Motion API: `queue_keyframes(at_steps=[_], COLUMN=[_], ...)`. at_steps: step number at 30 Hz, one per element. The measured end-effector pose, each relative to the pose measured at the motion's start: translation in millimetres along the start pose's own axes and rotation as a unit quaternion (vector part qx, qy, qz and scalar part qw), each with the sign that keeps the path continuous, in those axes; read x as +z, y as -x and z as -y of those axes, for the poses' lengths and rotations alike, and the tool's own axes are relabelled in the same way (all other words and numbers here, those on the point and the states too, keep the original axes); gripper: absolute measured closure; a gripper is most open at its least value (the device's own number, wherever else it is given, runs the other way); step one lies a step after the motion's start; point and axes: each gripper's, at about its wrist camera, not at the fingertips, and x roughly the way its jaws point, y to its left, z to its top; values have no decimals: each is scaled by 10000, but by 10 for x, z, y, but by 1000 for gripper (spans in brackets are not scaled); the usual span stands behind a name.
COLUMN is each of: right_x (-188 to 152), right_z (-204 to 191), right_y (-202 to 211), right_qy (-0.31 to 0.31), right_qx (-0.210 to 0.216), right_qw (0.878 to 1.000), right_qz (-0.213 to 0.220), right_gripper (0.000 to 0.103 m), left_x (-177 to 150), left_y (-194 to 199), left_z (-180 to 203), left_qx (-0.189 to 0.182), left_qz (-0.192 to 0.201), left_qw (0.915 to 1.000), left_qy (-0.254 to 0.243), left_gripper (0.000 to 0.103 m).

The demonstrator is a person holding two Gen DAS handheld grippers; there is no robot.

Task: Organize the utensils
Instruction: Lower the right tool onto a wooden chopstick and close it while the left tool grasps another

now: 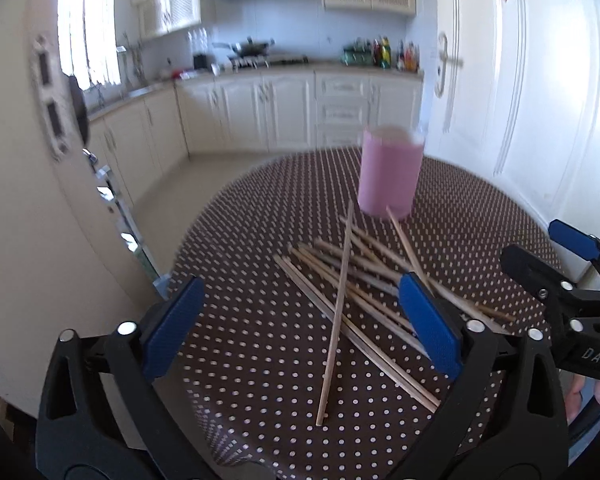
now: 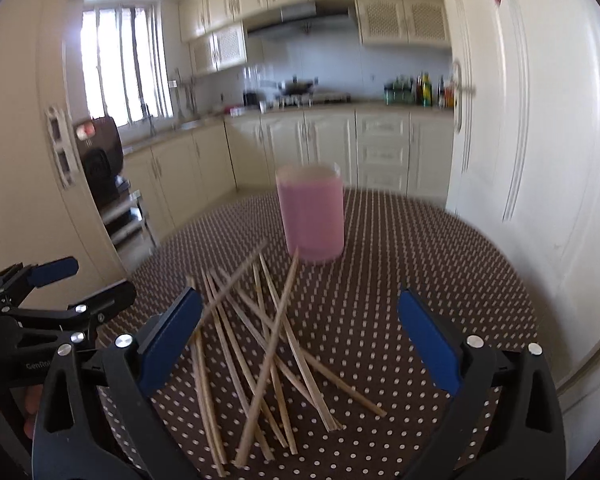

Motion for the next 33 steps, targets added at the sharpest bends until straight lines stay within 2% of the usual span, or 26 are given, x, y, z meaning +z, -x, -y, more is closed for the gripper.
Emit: queue_keyframes(at_steps=[2, 4, 8, 12, 15, 17, 20, 29, 31, 33], right_x=[-16, -9, 48, 130, 177, 189, 218, 298, 303, 310], right_z=[15, 33, 103, 144, 160, 175, 228, 243, 237, 219], right_y=[-130, -239, -520, -784, -987, -1113, -1276, -1441, -1481, -1519], right_qy=[-17, -58, -275, -452, -555, -671, -905, -956, -930, -922], right_qx=[35, 111, 368, 547, 634, 683, 789, 857, 870, 853], right_qw=[9997, 9989, 9952, 9897, 9850, 9814, 9756, 9698, 9694, 9691], right_qz=[-235, -456, -864, -1243, -1506, -1665, -1837, -2072, -2099, -2124], right_gripper=[27, 33, 48, 54, 57, 63, 72, 89, 94, 95], left_x=[2, 26, 98, 220, 295, 350, 415, 518, 533, 547], left_y=[-149, -347, -627, -869, -1041, -1168, -1268, -1603, -1646, -1658], left_z=[-2, 4, 79, 133, 179, 198, 236, 289, 289, 270], left_qx=[-90, -197, -448, -604, -621, -716, -657, -837, -871, -944], left_qz=[-197, -459, -741, -1059, -1216, -1387, -1450, -1756, -1778, -1811], left_qw=[9998, 9987, 9961, 9922, 9901, 9873, 9864, 9802, 9796, 9786], left_qy=[-14, -43, -170, -243, -317, -283, -417, -382, -338, -237], left_gripper=[20, 27, 41, 45, 56, 64, 67, 71, 78, 84])
